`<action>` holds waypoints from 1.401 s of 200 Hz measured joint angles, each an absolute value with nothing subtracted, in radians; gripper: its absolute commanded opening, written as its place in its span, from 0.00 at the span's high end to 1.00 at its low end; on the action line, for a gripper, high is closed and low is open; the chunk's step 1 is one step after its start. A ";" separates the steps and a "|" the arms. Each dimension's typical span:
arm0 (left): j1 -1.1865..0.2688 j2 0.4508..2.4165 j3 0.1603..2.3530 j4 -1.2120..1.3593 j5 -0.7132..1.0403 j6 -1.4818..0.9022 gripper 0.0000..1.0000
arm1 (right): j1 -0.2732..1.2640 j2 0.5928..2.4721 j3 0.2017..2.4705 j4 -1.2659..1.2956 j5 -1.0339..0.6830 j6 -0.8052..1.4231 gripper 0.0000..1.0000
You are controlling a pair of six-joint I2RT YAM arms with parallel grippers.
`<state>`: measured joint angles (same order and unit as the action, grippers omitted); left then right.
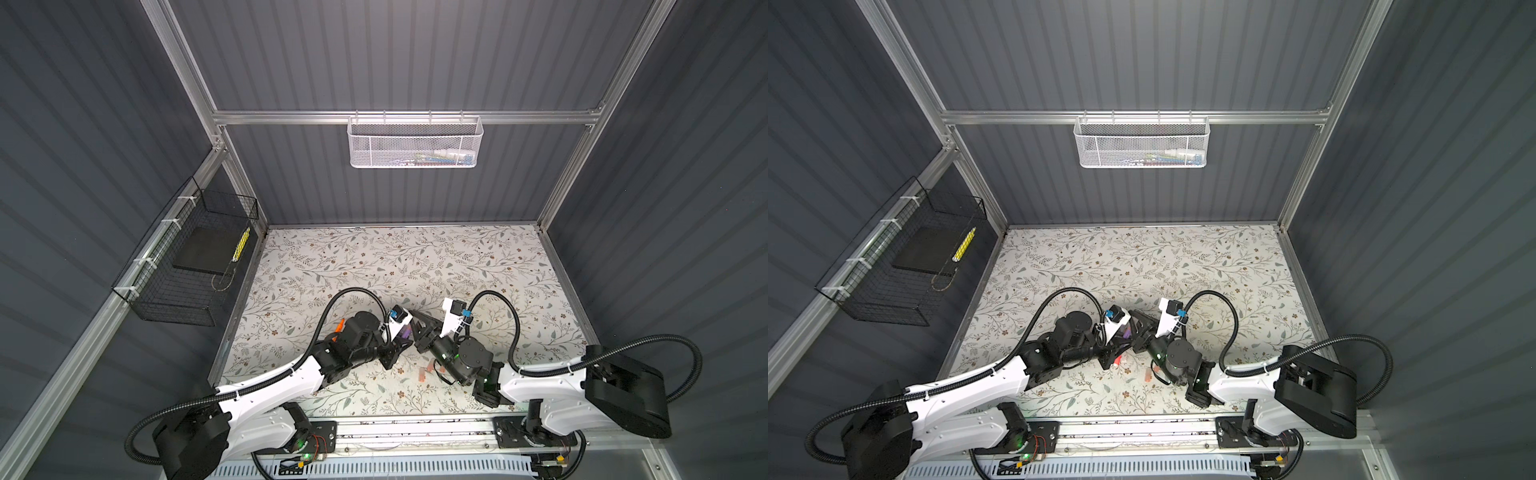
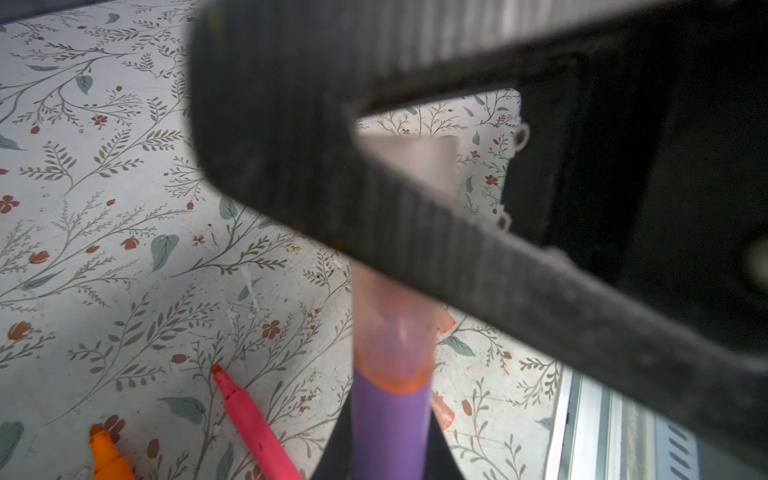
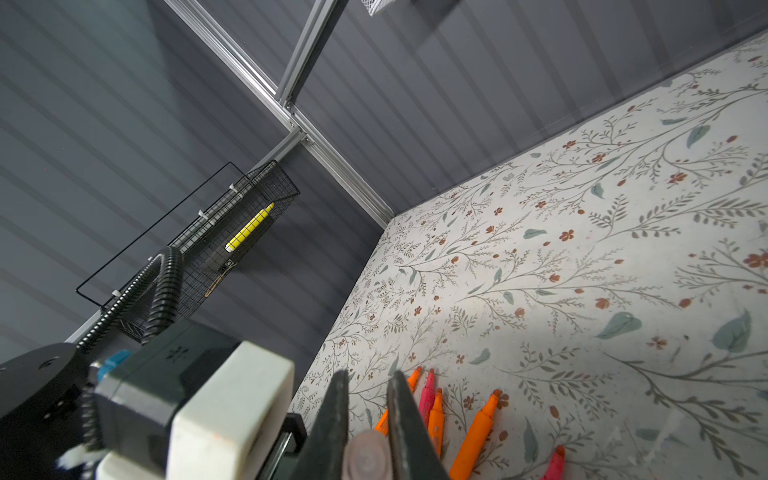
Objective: Insert the pens into the pen caps
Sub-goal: 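Open and withdraw the right gripper while the left gripper moves the capped marker, then set the capped purple marker down with the left gripper while the right arm retracts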
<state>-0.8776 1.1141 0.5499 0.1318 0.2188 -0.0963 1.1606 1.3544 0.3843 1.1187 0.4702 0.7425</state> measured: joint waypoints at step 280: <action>-0.870 1.757 1.079 -0.050 -0.081 -0.462 1.00 | 1.112 0.679 0.648 -0.034 0.512 0.899 0.01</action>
